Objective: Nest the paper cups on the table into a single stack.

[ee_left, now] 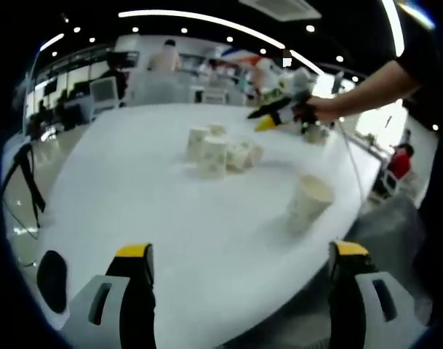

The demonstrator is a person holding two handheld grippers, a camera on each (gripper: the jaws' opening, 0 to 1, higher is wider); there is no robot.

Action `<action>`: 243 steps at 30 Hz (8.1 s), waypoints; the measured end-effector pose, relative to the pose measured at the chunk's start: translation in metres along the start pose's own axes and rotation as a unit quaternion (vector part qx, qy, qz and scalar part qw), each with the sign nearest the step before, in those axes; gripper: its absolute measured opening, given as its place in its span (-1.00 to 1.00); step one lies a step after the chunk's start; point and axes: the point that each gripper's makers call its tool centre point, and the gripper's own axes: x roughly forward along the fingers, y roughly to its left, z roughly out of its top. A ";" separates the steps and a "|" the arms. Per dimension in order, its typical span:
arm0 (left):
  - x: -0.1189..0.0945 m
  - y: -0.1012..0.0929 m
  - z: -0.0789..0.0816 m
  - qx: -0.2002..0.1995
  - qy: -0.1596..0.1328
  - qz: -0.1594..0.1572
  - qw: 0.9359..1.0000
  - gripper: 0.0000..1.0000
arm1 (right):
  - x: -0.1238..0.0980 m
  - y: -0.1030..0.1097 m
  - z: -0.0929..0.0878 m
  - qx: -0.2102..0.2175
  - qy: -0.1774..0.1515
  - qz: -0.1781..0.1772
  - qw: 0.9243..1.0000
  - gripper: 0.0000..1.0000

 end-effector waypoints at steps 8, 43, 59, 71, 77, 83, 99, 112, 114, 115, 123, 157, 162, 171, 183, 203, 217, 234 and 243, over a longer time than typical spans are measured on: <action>0.001 0.001 0.000 -0.002 0.002 0.002 1.000 0.98 | 0.013 -0.008 -0.004 0.000 0.013 0.024 1.000 -0.12; 0.000 0.004 -0.002 -0.014 0.003 0.009 1.000 0.98 | 0.021 0.005 -0.036 0.002 0.091 0.091 0.992 -0.50; 0.000 -0.004 0.001 -0.007 -0.004 0.004 1.000 0.96 | -0.013 0.009 -0.067 0.028 0.103 0.100 0.989 -0.51; -0.003 -0.010 0.005 -0.001 -0.006 -0.004 1.000 0.97 | -0.031 0.038 -0.079 0.049 0.112 0.144 0.982 -0.51; -0.004 -0.011 0.007 0.001 -0.007 -0.006 1.000 0.97 | -0.034 0.052 -0.079 0.065 0.101 0.170 0.978 -0.59; -0.004 -0.012 0.004 0.002 -0.004 -0.006 1.000 0.97 | -0.031 0.069 -0.078 0.096 0.074 0.200 0.972 -0.63; -0.009 -0.010 -0.001 -0.001 0.001 0.003 1.000 0.97 | -0.025 0.100 -0.074 0.120 0.045 0.260 0.957 -1.00; -0.011 -0.012 0.000 0.000 -0.001 0.000 1.000 0.97 | -0.034 0.110 -0.071 0.121 0.040 0.269 0.955 -1.00; -0.010 -0.013 0.001 0.002 -0.002 -0.001 1.000 0.97 | -0.037 0.111 -0.072 0.118 0.044 0.266 0.956 -1.00; -0.010 -0.013 0.001 0.003 -0.003 -0.002 1.000 0.97 | -0.038 0.112 -0.072 0.116 0.043 0.266 0.956 -1.00; -0.010 -0.016 0.006 0.011 -0.007 -0.009 1.000 0.96 | -0.049 0.111 -0.065 0.107 0.041 0.243 0.963 -1.00; -0.010 -0.015 0.019 0.044 -0.018 -0.041 0.998 0.95 | -0.109 0.091 -0.029 -0.087 0.134 0.153 0.975 -1.00; -0.013 -0.015 0.021 0.045 -0.022 -0.042 0.998 0.95 | -0.125 0.092 -0.017 -0.138 0.150 0.154 0.967 -1.00; -0.012 -0.014 0.025 0.047 -0.029 -0.042 0.998 0.95 | -0.151 0.085 0.012 -0.218 0.161 0.148 0.951 -1.00; -0.007 -0.018 0.021 0.044 -0.030 -0.046 0.997 0.93 | -0.191 0.108 0.058 -0.369 0.209 0.157 0.892 -1.00; -0.006 -0.024 0.012 0.039 -0.026 -0.047 0.998 0.92 | -0.199 0.171 0.066 -0.582 0.233 0.178 0.758 -1.00; -0.011 -0.023 0.007 0.035 -0.022 -0.043 0.998 0.92 | -0.174 0.213 0.040 -0.650 0.215 0.196 0.702 -1.00; -0.009 -0.025 0.006 0.026 -0.023 -0.043 0.998 0.91 | -0.128 0.225 0.007 -0.712 0.209 0.220 0.633 -1.00; -0.012 -0.019 0.007 0.020 -0.022 -0.037 0.999 0.91 | -0.118 0.216 -0.011 -0.713 0.215 0.222 0.630 -1.00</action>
